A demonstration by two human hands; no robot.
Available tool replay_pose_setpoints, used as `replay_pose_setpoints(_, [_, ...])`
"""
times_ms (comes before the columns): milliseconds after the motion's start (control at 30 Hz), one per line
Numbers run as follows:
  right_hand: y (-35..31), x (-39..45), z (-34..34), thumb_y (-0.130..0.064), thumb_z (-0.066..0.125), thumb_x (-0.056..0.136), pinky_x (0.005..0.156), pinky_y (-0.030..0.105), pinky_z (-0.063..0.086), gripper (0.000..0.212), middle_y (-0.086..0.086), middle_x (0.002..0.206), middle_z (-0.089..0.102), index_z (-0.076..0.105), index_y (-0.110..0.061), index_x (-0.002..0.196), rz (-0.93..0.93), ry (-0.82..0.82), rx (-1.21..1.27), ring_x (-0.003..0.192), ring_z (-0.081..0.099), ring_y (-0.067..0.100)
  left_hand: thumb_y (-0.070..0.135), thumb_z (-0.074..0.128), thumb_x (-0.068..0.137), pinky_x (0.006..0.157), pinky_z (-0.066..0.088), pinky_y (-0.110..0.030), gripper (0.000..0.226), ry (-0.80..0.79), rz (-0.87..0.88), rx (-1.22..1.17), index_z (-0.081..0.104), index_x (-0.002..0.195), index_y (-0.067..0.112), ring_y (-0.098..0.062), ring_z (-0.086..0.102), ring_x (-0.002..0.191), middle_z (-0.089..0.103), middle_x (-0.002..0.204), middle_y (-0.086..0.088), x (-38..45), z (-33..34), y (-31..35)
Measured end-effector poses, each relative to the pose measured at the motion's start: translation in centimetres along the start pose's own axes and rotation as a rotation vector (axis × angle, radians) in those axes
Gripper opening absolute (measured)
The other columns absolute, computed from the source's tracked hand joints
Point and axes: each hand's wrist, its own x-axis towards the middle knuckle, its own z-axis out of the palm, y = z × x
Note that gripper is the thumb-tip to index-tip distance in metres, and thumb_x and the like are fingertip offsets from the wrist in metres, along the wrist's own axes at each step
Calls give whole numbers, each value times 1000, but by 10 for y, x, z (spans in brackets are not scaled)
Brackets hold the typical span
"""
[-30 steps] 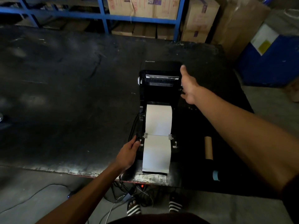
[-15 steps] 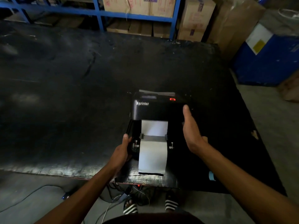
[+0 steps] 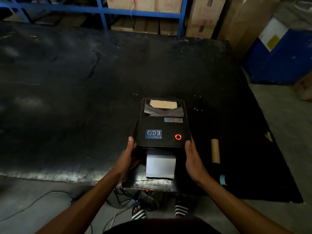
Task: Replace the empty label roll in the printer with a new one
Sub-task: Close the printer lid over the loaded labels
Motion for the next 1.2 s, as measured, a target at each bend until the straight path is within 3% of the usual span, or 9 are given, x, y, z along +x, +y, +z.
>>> replay_pose_setpoints(67, [3,1,0,-51,27,93,111,9,24,67,-3,158,28,16,-24,153,-23,0,2,141,26,1,100,45,48,113,31,-38,109,-23,5,7,54,137,37,-14,46,132,55,140,8,0,0,0])
replay_pose_setpoints(100, [6,3,0,-51,29,93,109,8,25,66,-3,158,29,17,-24,153,-34,5,10,141,27,1,99,49,49,111,33,-37,97,-36,15,11,60,127,42,-10,49,128,58,133,14,0,0,0])
replay_pose_setpoints(200, [18,7,-2,-51,35,94,121,38,20,65,-2,159,26,19,-28,152,-28,-2,38,146,21,9,88,57,63,107,39,-37,64,-43,53,46,71,110,47,-8,60,120,71,122,13,4,-4,-7])
replay_pose_setpoints(233, [23,7,-2,-51,37,94,120,39,23,63,-4,157,30,20,-30,152,-21,-13,54,144,26,7,83,58,68,106,40,-38,60,-31,69,54,71,112,45,-10,62,119,72,122,10,6,-6,-10])
replay_pose_setpoints(367, [32,5,1,-62,41,90,95,5,40,68,-20,145,44,23,-35,150,-15,-16,97,127,45,-9,71,53,84,92,48,-30,51,-47,116,94,69,118,36,-11,66,114,72,122,7,11,-12,-16])
replay_pose_setpoints(500, [32,6,1,-64,43,89,92,2,39,72,-23,143,46,26,-30,150,-22,3,118,127,46,-7,67,54,87,76,58,-18,47,-43,112,134,71,112,30,-15,69,103,75,114,-1,18,-21,-20])
replay_pose_setpoints(700, [32,7,2,-52,42,93,89,2,40,63,-27,137,47,25,-31,150,1,24,154,123,48,-11,67,55,87,104,39,-36,48,-83,74,118,66,122,36,-7,59,123,67,130,10,26,-28,-28])
replay_pose_setpoints(1100, [33,4,6,-51,40,95,93,2,38,60,-3,144,50,34,-23,148,15,73,144,125,48,-5,73,61,76,96,40,-25,54,-96,77,16,68,119,41,-4,58,123,68,129,11,6,-6,-13])
replay_pose_setpoints(1200, [32,4,6,-53,41,92,103,19,41,61,-4,142,52,35,-26,147,40,53,173,126,50,1,76,60,74,97,40,-25,55,-91,84,12,68,118,44,-3,57,124,67,130,13,2,-4,-11])
